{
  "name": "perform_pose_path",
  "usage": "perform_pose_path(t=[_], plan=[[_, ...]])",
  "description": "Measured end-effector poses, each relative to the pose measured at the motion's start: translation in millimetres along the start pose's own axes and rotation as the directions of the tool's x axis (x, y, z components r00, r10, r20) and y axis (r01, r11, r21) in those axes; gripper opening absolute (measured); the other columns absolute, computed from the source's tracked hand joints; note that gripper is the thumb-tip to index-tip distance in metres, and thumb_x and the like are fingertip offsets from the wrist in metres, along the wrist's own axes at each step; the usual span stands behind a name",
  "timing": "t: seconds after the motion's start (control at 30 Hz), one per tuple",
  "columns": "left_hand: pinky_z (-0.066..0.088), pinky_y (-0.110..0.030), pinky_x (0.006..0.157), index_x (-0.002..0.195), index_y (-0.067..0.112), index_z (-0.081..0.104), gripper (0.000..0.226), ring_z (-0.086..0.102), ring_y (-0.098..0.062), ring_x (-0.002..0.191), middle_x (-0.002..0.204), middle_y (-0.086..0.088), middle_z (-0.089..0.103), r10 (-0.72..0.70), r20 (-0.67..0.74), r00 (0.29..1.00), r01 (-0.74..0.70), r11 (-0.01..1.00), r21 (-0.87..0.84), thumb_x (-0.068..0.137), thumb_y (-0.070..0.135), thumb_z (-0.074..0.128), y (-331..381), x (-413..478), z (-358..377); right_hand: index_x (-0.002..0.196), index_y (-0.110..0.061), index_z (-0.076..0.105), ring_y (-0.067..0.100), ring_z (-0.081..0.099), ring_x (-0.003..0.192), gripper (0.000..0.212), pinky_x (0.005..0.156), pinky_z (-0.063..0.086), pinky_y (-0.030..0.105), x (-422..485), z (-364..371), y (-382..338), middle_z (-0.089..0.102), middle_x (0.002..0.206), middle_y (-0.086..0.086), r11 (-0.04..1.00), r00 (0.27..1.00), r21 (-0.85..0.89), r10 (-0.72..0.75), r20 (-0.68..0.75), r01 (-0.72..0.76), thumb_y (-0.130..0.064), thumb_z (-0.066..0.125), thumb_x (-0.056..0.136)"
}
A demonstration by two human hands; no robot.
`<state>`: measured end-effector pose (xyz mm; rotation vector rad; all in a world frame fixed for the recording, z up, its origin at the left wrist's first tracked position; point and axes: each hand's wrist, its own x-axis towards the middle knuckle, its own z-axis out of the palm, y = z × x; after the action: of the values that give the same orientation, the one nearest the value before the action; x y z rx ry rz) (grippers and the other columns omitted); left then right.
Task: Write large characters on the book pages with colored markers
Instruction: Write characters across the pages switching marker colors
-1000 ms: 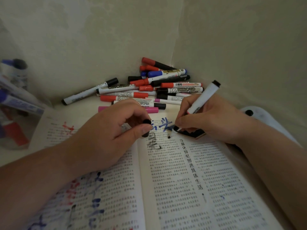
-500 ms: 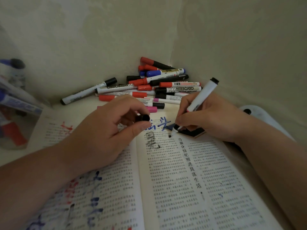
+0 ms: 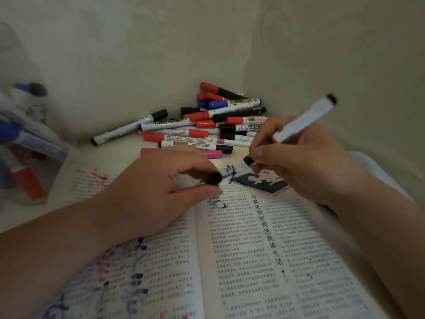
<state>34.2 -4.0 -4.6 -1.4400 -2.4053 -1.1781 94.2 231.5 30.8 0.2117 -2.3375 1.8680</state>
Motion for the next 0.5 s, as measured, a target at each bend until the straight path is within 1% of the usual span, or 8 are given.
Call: perform_pose_path(t=[0.07,0.13,0.17,0.27,0.33,0.37,0.4,0.5], plan=[[0.046,-0.012,0.082,0.102,0.048,0.063,0.016,0.062,0.003,0.099,0.104,0.024,0.065,0.027,0.053,0.998,-0.030,0.999,0.044,0.088,0.056,0.061,4,1,-2,0.072,-0.018,0.074,0.022,0.061,0.067,0.005,0.071,0.047,0.043,-2,5,-1,0.063,0.065,0.002,0.991,0.995,0.099,-0.091,-0.036,0.094,-0.021,0.074,0.069],[0.045,-0.012,0.080,0.103,0.048,0.063,0.016,0.062,0.002,0.098,0.101,0.024,0.064,0.043,0.090,0.995,-0.047,0.998,0.039,0.089,0.056,0.061,5,2,-2,0.073,-0.020,0.074,0.013,0.057,0.059,0.005,0.067,0.047,0.040,-6,13,-4,0.061,0.060,-0.005,0.984,0.987,0.083,-0.158,-0.021,0.160,-0.024,0.073,0.071],[0.043,-0.011,0.080,0.103,0.048,0.062,0.016,0.061,0.002,0.096,0.099,0.024,0.063,0.049,0.106,0.993,-0.054,0.998,0.041,0.089,0.055,0.061,5,2,-1,0.073,-0.018,0.073,0.012,0.057,0.058,0.006,0.065,0.048,0.037,-8,17,-5,0.061,0.061,-0.002,0.982,0.985,0.077,-0.172,-0.007,0.172,-0.023,0.073,0.071],[0.040,-0.007,0.078,0.101,0.046,0.062,0.016,0.060,0.003,0.092,0.095,0.023,0.061,0.063,0.137,0.989,-0.071,0.996,0.051,0.089,0.055,0.062,5,1,0,0.075,-0.011,0.069,0.024,0.057,0.060,0.008,0.062,0.049,0.031,-12,23,-5,0.063,0.066,0.010,0.982,0.982,-0.024,-0.185,0.027,0.186,-0.013,0.076,0.075],[0.040,-0.005,0.077,0.099,0.051,0.056,0.014,0.060,0.004,0.091,0.093,0.024,0.062,0.056,0.139,0.989,-0.061,0.998,0.032,0.088,0.055,0.063,7,1,0,0.078,-0.008,0.068,0.012,0.062,0.062,0.004,0.062,0.050,0.022,-13,25,-5,0.066,0.066,0.003,0.984,0.983,-0.059,-0.166,0.074,0.170,-0.009,0.071,0.080],[0.040,-0.004,0.077,0.097,0.053,0.055,0.013,0.061,0.004,0.090,0.092,0.024,0.062,0.055,0.139,0.989,-0.059,0.998,0.024,0.088,0.055,0.064,7,1,0,0.080,-0.008,0.068,0.009,0.065,0.065,0.002,0.063,0.051,0.022,-14,25,-6,0.068,0.067,-0.001,0.984,0.982,-0.073,-0.152,0.110,0.161,-0.008,0.070,0.082],[0.040,-0.005,0.076,0.095,0.053,0.056,0.013,0.061,0.004,0.089,0.090,0.024,0.062,0.054,0.144,0.988,-0.057,0.998,0.019,0.087,0.054,0.066,8,1,1,0.082,-0.009,0.068,0.011,0.068,0.068,0.001,0.065,0.054,0.026,-14,25,-6,0.070,0.070,-0.003,0.983,0.980,-0.104,-0.135,0.145,0.150,-0.009,0.070,0.083],[0.042,-0.009,0.072,0.086,0.042,0.064,0.012,0.062,-0.002,0.086,0.083,0.020,0.062,0.021,0.168,0.986,-0.021,1.000,0.000,0.086,0.053,0.068,6,2,3,0.084,-0.016,0.069,0.027,0.065,0.072,0.006,0.069,0.054,0.054,-14,26,-3,0.068,0.075,0.003,0.946,0.974,-0.295,-0.069,0.216,0.132,-0.021,0.070,0.084]])
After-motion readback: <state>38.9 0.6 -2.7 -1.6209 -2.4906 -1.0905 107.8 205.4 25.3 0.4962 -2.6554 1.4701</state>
